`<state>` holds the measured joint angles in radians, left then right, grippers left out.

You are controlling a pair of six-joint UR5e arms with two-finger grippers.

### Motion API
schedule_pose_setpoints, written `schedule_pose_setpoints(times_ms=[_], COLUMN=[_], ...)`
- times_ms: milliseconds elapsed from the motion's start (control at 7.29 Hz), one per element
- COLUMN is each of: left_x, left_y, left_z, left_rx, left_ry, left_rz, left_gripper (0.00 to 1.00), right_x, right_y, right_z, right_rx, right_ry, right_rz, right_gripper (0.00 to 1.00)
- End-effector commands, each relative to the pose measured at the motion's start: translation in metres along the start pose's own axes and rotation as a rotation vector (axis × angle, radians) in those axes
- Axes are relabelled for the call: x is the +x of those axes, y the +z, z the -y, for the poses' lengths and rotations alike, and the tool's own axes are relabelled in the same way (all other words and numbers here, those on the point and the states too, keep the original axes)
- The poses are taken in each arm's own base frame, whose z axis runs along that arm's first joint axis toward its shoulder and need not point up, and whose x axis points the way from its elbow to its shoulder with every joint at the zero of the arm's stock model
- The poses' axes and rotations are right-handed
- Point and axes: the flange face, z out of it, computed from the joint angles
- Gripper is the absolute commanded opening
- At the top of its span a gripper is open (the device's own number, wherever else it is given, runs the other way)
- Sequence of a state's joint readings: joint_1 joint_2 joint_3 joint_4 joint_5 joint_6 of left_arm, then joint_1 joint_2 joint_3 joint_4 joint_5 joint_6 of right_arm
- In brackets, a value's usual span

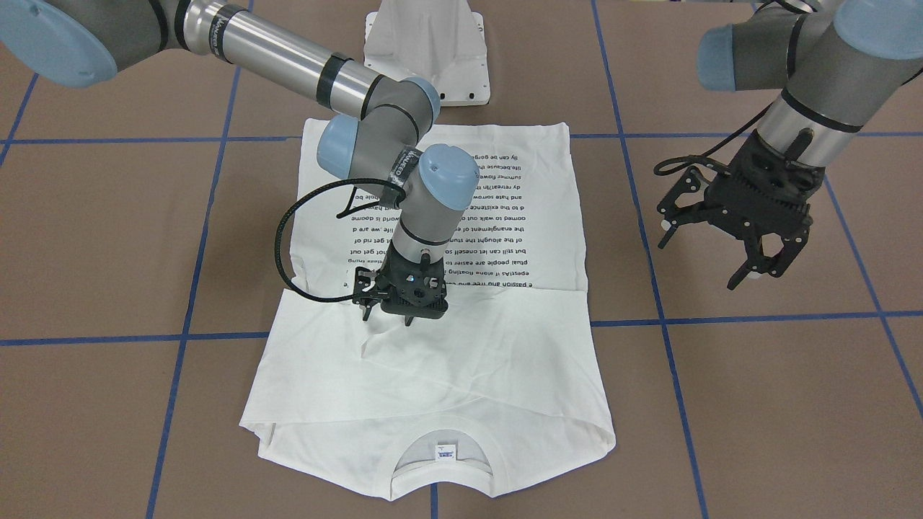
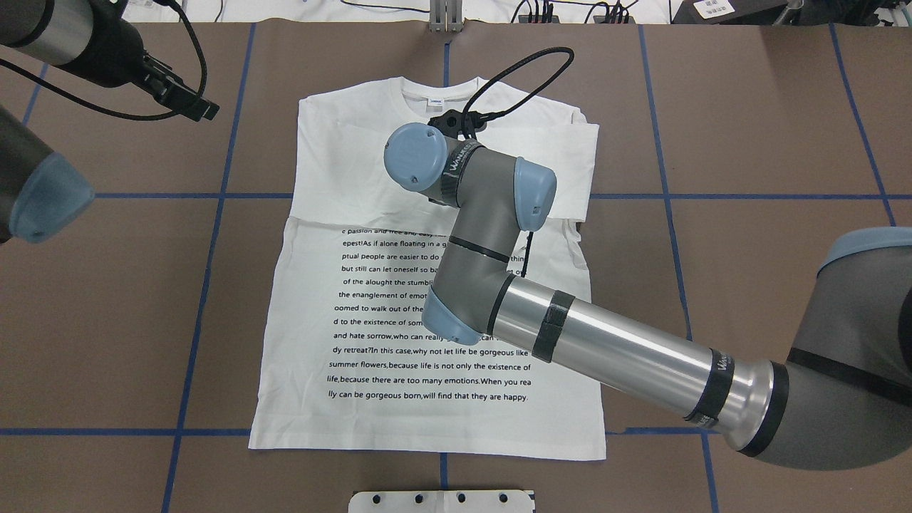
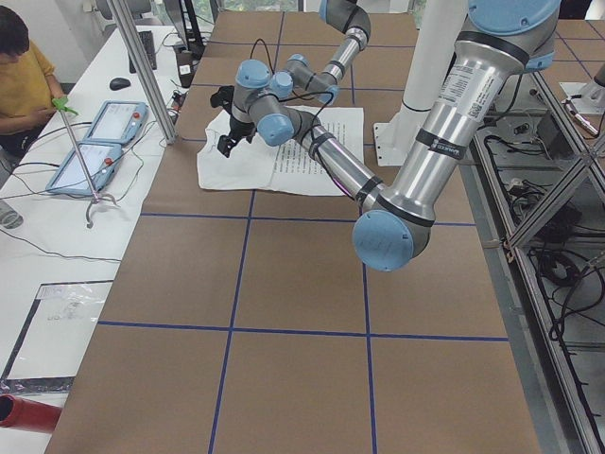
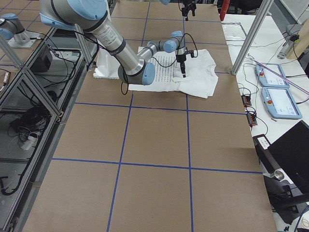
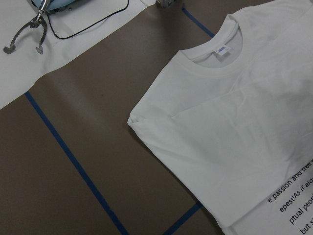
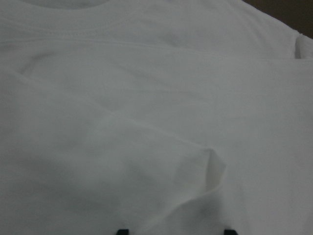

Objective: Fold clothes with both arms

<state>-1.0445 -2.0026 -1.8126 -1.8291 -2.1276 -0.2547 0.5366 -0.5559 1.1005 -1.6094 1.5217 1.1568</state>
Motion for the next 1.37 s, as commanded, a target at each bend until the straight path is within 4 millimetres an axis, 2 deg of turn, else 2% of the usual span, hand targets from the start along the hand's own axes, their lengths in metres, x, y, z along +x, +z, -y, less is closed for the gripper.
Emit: schedule_pose_setpoints(times_ms=[0, 411, 548, 685, 960, 1097, 1234], left_x=[0.000, -0.001, -0.001, 0.001, 0.005, 0.006, 0.006], left_y=[0.001, 0.000, 0.002, -0.002, -0.007, -0.009, -0.008], left_z=[-0.001, -0.001, -0.005, -0.006, -0.007, -0.007, -0.007], left_rx=[-0.003, -0.002, -0.008, 0.000, 0.008, 0.012, 0.010], left_ry=[-0.002, -0.003, -0.005, 0.000, -0.032, -0.031, -0.030], left_rz=[-0.001, 0.001, 0.001, -0.001, -0.005, -0.006, -0.006], left_gripper=[1.00, 1.00, 1.00, 1.00, 1.00, 1.00, 1.00], right_x=[-0.003, 0.005, 0.012, 0.036, 0.095, 0.119, 0.126], right_y=[-0.008, -0.003, -0.013, -0.018, 0.004, 0.017, 0.016], right_z=[0.001, 0.005, 0.014, 0.015, 0.006, -0.002, -0.006], right_rx=[0.005, 0.008, 0.012, 0.008, 0.014, 0.013, 0.019], right_ry=[0.001, -0.010, -0.001, -0.015, -0.080, -0.096, -0.105], right_rz=[0.010, -0.005, -0.001, -0.020, -0.038, -0.046, -0.036], right_gripper=[0.00, 0.00, 0.00, 0.00, 0.00, 0.00, 0.00])
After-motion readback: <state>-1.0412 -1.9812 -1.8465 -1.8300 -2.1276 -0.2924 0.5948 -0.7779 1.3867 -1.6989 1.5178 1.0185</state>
